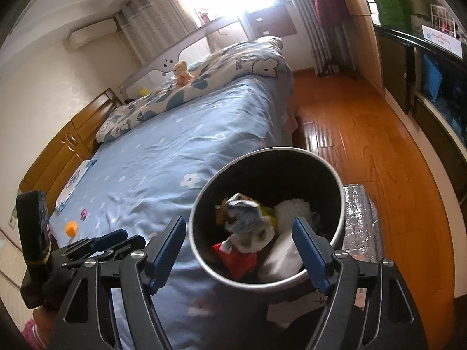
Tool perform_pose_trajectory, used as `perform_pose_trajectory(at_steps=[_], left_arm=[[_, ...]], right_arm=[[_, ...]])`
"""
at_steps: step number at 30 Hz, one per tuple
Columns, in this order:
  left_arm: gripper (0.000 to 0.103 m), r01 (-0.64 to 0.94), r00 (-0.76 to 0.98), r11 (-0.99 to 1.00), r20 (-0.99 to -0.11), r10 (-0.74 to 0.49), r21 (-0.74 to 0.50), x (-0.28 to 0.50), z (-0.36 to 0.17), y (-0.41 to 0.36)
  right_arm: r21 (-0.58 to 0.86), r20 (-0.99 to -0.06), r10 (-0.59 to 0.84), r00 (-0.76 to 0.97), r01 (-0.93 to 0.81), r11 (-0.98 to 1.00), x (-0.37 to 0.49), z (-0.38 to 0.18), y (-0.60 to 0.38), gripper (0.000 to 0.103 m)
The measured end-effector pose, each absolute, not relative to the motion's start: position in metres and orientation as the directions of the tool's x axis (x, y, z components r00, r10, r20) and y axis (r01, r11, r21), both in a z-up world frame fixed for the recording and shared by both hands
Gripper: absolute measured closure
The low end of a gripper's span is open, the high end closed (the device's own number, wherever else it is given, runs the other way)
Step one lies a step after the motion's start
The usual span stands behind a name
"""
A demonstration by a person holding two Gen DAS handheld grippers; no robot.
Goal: Collect trash
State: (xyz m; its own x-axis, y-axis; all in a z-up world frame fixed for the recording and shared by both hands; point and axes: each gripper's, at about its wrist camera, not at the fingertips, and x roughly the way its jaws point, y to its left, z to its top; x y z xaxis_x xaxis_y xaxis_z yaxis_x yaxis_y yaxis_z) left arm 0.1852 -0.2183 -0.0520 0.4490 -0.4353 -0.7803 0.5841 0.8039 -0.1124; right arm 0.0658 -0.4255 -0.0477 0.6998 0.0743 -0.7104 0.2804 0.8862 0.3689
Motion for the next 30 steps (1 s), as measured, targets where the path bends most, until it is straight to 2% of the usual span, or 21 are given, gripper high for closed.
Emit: perform_pose_trajectory(at_steps=[8, 14, 17, 20, 22, 25, 30], left_arm=[[0.046, 0.549, 0.492, 0.830, -0.765, -0.417, -0.099, 0.155, -0.049, -0.169], [0.044, 0.466, 0.580, 0.882, -0.730, -0.361, -0.067, 0.131, -0.037, -0.120], [0.037, 0.413, 0.647, 0.909, -0.684, -0.338, -0.058, 0.117, -0.020, -0.099], [0.019, 0.341, 0.727, 0.940, -0.625, -0.284, -0.031, 0.097, 0.003, -0.081], [0.003, 0.270, 0.790, 0.963, -0.573, -0.220, 0.002, 0.082, 0.015, -0.069], [0.000, 0.147, 0.861, 0.987, -0.499, -0.095, 0.066, 0.055, 0.024, -0.055], [0.001, 0.019, 0.899, 0.993, -0.437, 0.035, 0.119, 0.031, 0.020, -0.041]], right_arm=[[0.360, -0.700, 0.094, 0.708, 0.235, 0.903, 0.053, -0.044, -0.387, 0.021], [0.316, -0.675, 0.097, 0.732, 0.168, 0.934, 0.049, -0.039, -0.350, 0.021], [0.270, -0.631, 0.081, 0.772, 0.121, 0.955, 0.050, -0.020, -0.333, 0.021], [0.223, -0.553, 0.073, 0.830, 0.063, 0.973, 0.046, 0.012, -0.317, 0.019], [0.180, -0.494, 0.056, 0.867, 0.039, 0.983, 0.041, 0.032, -0.305, 0.000], [0.134, -0.429, 0.065, 0.901, -0.008, 0.991, 0.038, 0.046, -0.288, 0.000], [0.167, -0.426, 0.112, 0.898, -0.044, 0.985, 0.045, 0.024, -0.270, 0.000]])
